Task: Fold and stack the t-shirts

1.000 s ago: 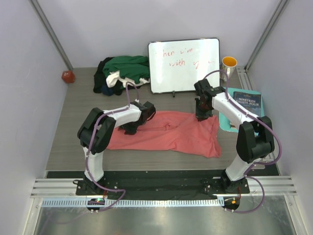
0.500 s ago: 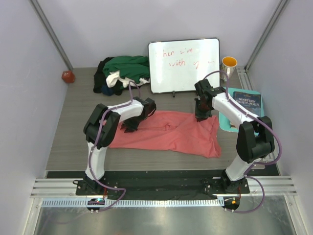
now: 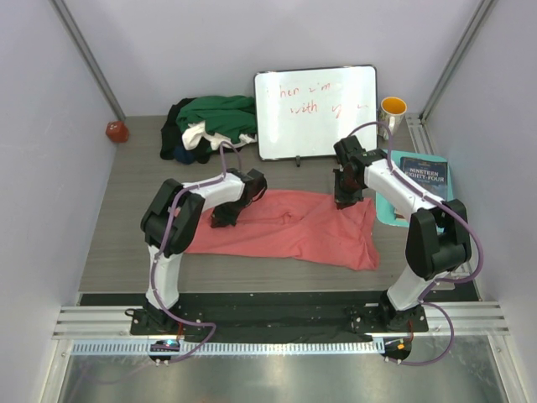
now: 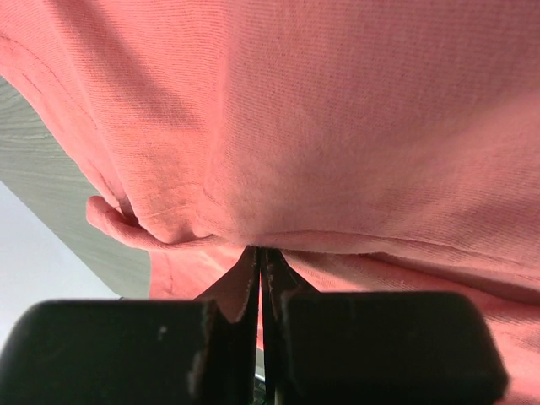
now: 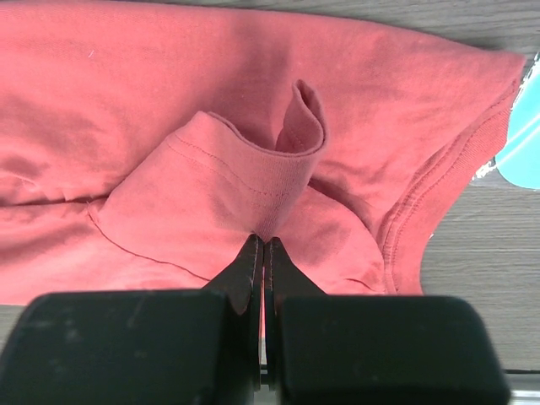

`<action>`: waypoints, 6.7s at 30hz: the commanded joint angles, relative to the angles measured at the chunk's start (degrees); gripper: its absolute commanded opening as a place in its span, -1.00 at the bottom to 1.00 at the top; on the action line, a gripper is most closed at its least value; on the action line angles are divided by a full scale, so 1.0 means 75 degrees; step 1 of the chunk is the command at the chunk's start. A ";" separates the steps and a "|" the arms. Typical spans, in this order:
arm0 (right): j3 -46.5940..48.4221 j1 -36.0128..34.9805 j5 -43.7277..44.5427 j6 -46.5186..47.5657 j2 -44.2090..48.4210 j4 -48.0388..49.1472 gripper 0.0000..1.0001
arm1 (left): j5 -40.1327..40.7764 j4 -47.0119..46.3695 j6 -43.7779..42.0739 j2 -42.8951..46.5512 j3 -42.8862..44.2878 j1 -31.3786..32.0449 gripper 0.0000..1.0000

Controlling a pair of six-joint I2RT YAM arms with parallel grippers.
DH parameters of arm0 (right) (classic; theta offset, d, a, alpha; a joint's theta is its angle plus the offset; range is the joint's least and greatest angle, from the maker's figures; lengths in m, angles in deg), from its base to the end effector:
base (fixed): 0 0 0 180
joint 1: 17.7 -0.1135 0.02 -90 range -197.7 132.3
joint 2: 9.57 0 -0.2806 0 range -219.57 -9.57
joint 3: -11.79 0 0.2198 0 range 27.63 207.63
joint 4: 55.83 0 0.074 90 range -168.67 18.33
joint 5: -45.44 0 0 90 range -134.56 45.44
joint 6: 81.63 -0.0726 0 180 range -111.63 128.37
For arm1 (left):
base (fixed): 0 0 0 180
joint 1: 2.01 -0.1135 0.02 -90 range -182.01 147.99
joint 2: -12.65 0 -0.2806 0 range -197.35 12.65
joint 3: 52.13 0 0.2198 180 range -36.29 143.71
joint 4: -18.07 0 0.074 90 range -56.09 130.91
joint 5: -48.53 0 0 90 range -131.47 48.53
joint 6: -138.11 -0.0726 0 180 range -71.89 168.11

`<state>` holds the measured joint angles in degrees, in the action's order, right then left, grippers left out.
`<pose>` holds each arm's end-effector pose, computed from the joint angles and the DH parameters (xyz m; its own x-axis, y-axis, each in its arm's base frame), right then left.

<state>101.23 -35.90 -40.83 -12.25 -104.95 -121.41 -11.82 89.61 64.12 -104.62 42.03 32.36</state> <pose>0.2972 0.0928 0.2312 -0.9461 0.0589 -0.3184 0.0439 0.9976 0.0539 0.3006 -0.1621 0.1400 -0.9352 0.3493 -0.0581 0.2765 0.8229 0.4963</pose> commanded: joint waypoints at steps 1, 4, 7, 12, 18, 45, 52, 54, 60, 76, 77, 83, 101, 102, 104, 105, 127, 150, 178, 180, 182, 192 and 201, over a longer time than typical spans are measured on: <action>0.0065 0.0024 0.0217 0.0008 0.0692 0.0092 -0.98 | -0.0661 -0.0560 0.0232 0.0051 -0.0388 -0.0071 -1.00; 0.0088 0.0024 0.0429 -0.0074 0.1055 0.0092 -0.98 | -0.0392 -0.0443 0.0384 -0.0020 -0.0400 -0.0071 -0.99; 0.0159 0.0024 0.0476 -0.0133 0.1442 0.0081 -0.99 | -0.0181 -0.0384 0.0490 -0.0067 -0.0400 -0.0071 -1.00; 0.0276 0.0024 0.1001 -0.0063 0.1842 0.0174 -0.98 | 0.0019 -0.0373 0.0642 -0.0020 -0.0377 -0.0071 -0.99; 0.0498 0.0024 0.0910 -0.0063 0.0812 0.0139 -0.98 | 0.0125 -0.0232 0.0725 -0.0160 -0.0213 -0.0071 -1.00; 0.0897 0.0024 0.1987 -0.0122 -0.0187 -0.0213 -0.39 | 0.1683 -0.0278 0.1100 0.1572 -0.0552 -0.0071 -0.02; 0.1541 0.0024 0.1650 0.0078 0.0083 -0.0201 -0.39 | 0.2048 -0.0220 0.1720 0.1995 -0.0740 -0.0503 0.14; 0.1577 0.0012 0.1298 0.0148 0.0119 -0.0189 -0.38 | 0.1604 -0.0290 0.1733 0.2112 -0.0752 -0.0808 0.14; 0.1039 -0.0011 0.0852 -0.0133 0.0235 -0.0330 -0.71 | 0.0934 -0.0385 0.1077 0.2078 -0.0588 -0.0833 -0.33; -0.0439 -0.0398 0.0897 -0.0332 -0.1027 -0.0166 -0.98 | 0.0489 -0.0267 0.0842 0.0931 -0.0787 0.0104 -1.00; -0.0427 -0.0398 0.0909 -0.0332 -0.1146 -0.0154 -0.98 | 0.0430 -0.0255 0.0830 0.0871 -0.0787 0.0116 -1.00; -0.0111 -0.0421 0.1131 -0.0508 -0.1732 -0.0060 -0.98 | -0.0050 -0.0091 0.0830 0.0263 -0.0705 0.0152 -0.99; 0.2091 -0.0269 0.1168 -0.0087 -0.3618 -0.0376 -0.98 | -0.1293 0.0705 0.1064 -0.0254 -0.0611 0.1428 -1.00; 0.2383 -0.0269 0.1109 -0.0075 -0.3712 -0.0411 -0.98 | -0.1374 0.0787 0.1076 -0.0301 -0.0600 0.1522 -1.00; 0.2665 -0.0281 0.1003 -0.0016 -0.3969 -0.0435 -0.98 | -0.1457 0.0846 0.1111 -0.0395 -0.0588 0.1826 -0.99; 0.2934 -0.0281 0.0992 0.0019 -0.4052 -0.0470 -0.98 | -0.1503 0.0893 0.1181 -0.0418 -0.0588 0.2025 -1.00; 0.5408 -0.0316 -0.0087 0.0617 -0.5775 -0.0540 -0.98 | -0.2359 0.0976 0.1346 0.0109 -0.0389 0.4054 -0.99; 0.6440 -0.0316 -0.0825 0.0605 -0.6420 -0.0505 -0.96 | -0.3671 0.0179 0.0666 0.0367 -0.0283 0.4663 -0.99; 0.3266 -0.0199 0.0991 0.0394 -0.2517 -0.0130 -0.53 | -0.0601 0.0121 0.1463 0.1739 0.0033 0.3890 -0.27; 0.3101 -0.0117 0.0980 0.0406 -0.2600 -0.0130 -0.53 | -0.0835 -0.0044 0.1405 0.1470 0.0115 0.3820 -0.28; 0.2937 -0.0093 0.0968 0.0429 -0.2798 -0.0107 -0.53 | -0.0964 -0.0195 0.1335 0.1259 0.0174 0.3820 -0.29; 0.2491 -0.0082 0.0559 0.0500 -0.3677 0.0279 -0.77 | -0.1948 -0.0278 0.1217 0.0437 -0.0024 0.3820 -0.99; 0.2198 -0.0573 -0.0133 0.0652 -0.4006 0.0608 -0.98 | -0.2921 -0.0267 0.1088 0.0881 -0.0564 0.3866 -0.99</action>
<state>120.42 -36.79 -36.68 -7.74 -131.55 -120.67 -25.81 87.87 72.42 -100.23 40.72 60.93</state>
